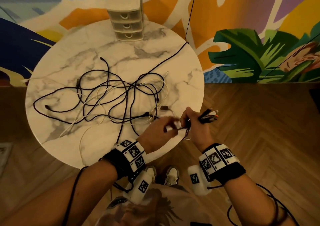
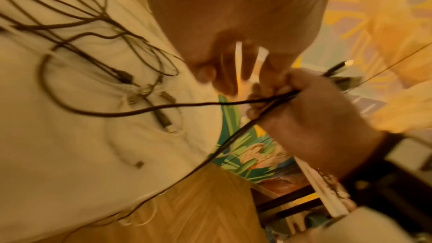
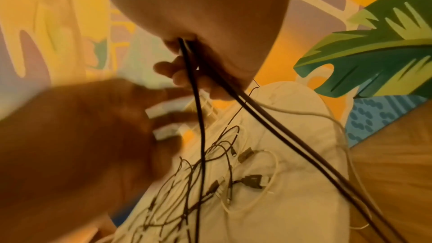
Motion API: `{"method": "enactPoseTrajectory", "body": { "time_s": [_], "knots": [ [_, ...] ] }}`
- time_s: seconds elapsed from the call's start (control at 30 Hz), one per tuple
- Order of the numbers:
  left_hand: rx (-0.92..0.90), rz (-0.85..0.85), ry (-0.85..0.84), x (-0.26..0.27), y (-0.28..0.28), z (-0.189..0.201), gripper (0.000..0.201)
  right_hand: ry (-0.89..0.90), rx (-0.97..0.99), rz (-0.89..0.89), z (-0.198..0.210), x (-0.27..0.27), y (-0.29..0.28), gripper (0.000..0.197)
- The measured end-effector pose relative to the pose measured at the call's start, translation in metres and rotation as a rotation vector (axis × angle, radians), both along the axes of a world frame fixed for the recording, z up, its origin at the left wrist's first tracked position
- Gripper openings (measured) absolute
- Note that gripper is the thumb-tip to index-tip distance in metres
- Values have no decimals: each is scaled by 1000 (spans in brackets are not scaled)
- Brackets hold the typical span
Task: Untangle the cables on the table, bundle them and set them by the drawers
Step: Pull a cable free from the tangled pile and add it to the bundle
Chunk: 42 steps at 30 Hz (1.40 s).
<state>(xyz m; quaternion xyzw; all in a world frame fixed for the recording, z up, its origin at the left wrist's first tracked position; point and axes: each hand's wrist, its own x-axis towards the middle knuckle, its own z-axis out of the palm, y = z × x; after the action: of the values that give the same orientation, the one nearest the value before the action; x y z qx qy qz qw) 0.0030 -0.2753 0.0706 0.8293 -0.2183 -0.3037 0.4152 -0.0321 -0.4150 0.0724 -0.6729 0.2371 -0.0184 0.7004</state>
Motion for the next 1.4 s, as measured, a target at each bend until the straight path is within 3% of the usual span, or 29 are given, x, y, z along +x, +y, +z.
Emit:
{"method": "enactPoseTrajectory", "body": {
  "time_s": [0.07, 0.13, 0.27, 0.4, 0.53, 0.7, 0.8, 0.87, 0.97, 1.07, 1.13, 1.27, 1.4],
  "knots": [
    [170, -139, 126, -4, 16, -24, 21, -59, 167, -42, 7, 3, 0, 50],
    [285, -186, 109, -2, 39, -46, 20, -73, 350, -32, 11, 5, -4, 51],
    [473, -57, 7, 30, 88, -63, 18, -87, 435, -99, 11, 7, -21, 54],
    [373, 129, -211, 73, 98, -27, 20, -133, 293, -185, 12, 10, -26, 58],
    [385, 227, -528, 80, 56, 26, 33, -4, 27, -14, 23, 11, -5, 63],
    [566, -2, -739, 43, -1, 65, 21, 116, -83, 308, 28, 15, 26, 61],
    [521, -47, -731, 28, 0, 57, 20, 142, -73, 250, 31, 21, 30, 53],
    [435, -60, -687, 24, 6, 45, 21, 69, -39, 186, 30, 21, 27, 41],
    [300, -8, -430, 34, 23, 16, 17, -45, -4, 162, 33, 21, 21, 35],
    [320, 96, -224, 67, 51, -15, 16, -82, 37, 71, 36, 21, 12, 42],
    [340, 171, -223, 99, 68, -19, 17, -111, 36, 27, 40, 21, 4, 45],
    [243, 334, -396, 155, 74, 7, 20, -91, -19, -73, 39, 21, -6, 51],
    [323, 384, -366, 159, 80, -10, 20, -112, 3, -246, 39, 22, -15, 48]
  ]
}}
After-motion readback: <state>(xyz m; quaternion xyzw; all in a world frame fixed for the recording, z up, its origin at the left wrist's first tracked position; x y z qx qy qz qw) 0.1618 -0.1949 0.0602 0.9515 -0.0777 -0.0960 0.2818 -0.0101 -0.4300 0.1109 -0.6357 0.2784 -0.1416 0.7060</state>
